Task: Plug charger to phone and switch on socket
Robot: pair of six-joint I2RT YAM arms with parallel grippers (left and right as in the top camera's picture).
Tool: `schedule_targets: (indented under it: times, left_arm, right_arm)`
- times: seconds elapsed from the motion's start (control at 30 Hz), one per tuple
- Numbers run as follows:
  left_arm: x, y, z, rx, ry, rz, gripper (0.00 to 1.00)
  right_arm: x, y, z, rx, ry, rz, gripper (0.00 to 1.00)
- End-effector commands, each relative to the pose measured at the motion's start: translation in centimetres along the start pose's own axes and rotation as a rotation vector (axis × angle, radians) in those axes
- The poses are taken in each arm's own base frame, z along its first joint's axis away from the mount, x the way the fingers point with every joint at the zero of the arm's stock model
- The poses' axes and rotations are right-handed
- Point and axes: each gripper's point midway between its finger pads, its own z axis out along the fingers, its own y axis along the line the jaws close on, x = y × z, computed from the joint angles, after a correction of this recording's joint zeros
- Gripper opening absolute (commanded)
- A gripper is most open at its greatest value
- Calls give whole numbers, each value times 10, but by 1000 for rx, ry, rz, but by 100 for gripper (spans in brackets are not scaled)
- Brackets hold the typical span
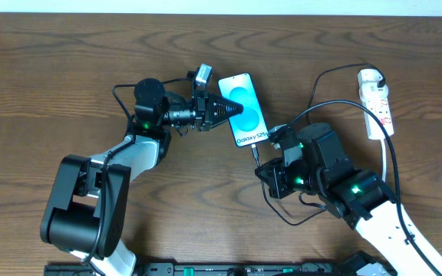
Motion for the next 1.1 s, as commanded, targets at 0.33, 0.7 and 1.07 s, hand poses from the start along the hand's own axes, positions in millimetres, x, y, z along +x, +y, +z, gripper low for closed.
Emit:
schedule_targets:
  times: [0.33, 0.7, 1.07]
  left_arm:
    - [-1, -11, 0, 16, 20, 63, 7]
    - [-1, -11, 0, 16, 19, 86, 7]
    - [-1, -11, 0, 16, 19, 101, 7]
  right_arm:
    - [-2, 4, -1, -9, -8, 1, 1]
    - [2, 5, -1, -19, 10, 7, 1]
    - [4, 5, -3, -18, 13, 8, 1]
